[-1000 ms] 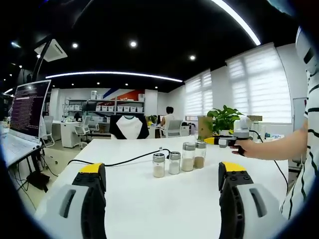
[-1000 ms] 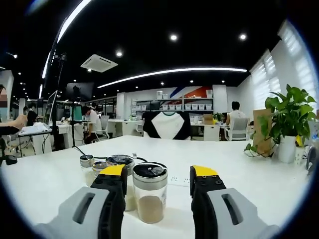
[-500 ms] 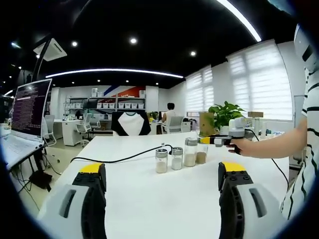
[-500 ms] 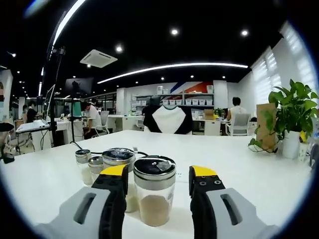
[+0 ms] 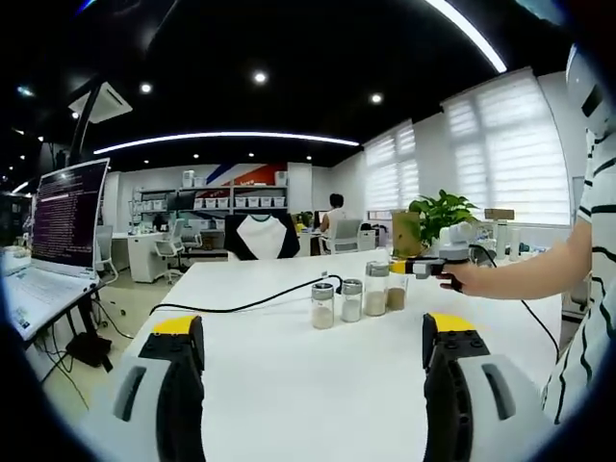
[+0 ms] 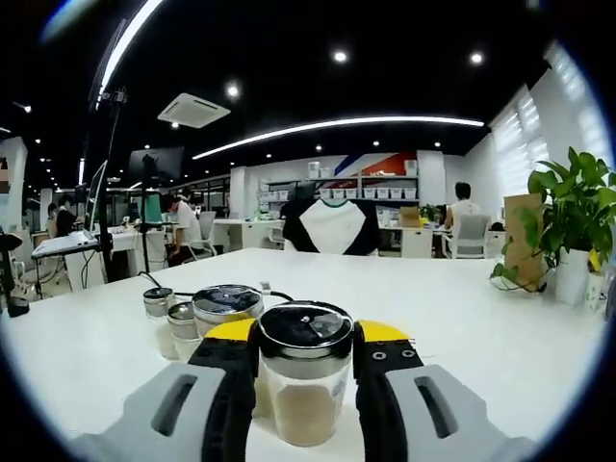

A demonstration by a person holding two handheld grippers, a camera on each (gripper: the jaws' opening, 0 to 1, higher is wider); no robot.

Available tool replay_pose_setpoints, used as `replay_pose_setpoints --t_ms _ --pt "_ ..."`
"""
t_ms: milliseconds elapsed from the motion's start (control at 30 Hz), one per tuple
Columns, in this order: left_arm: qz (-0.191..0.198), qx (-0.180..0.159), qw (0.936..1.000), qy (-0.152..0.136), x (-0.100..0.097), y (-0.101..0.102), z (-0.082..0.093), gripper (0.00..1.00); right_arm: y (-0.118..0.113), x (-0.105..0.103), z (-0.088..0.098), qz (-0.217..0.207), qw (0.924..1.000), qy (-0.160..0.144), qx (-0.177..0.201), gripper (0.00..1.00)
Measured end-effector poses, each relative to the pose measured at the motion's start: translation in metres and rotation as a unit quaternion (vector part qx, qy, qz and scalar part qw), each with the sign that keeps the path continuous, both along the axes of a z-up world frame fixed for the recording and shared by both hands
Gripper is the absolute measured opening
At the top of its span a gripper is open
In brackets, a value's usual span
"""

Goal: Rotate the seasoning bottle until the label or dispensing opening points toward the visible target arrow and the bottle remains upright within the marked orientation range

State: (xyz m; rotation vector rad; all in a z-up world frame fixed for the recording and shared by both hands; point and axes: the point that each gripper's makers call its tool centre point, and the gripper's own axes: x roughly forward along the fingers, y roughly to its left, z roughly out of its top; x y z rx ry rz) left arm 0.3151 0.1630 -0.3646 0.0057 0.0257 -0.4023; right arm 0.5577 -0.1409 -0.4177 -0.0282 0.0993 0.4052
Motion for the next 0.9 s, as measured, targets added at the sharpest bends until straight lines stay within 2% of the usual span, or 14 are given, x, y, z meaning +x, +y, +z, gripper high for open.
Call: replay_pose_setpoints --t_ms 133,267,400,533,900 --pt "-0.001 0.0 1.0 0.0 0.002 -0.001 0.001 0.99 0.002 -0.003 0.001 0.004 0.9999 0.007 0.01 0.37" --pt "0.001 0.013 0.9999 0.001 0.005 0.001 0.0 0.99 0.003 -0.007 0.0 0.009 0.9999 0.009 0.005 0.36" --pt "0.0 -0.002 1.0 -0.006 0.006 0.001 0.005 0.99 0.003 -0.015 0.001 0.017 0.9996 0.021 0.006 0.36" --pt "-0.004 -0.004 1.0 -0.001 0.005 -0.003 0.0 0.99 0.0 -0.025 0.001 0.024 0.9992 0.031 0.0 0.36" --pt "-0.015 -0.014 0.9998 -0.003 0.004 -0.014 -0.003 0.98 -0.015 -0.05 0.007 0.027 0.9991 0.032 0.007 0.36"
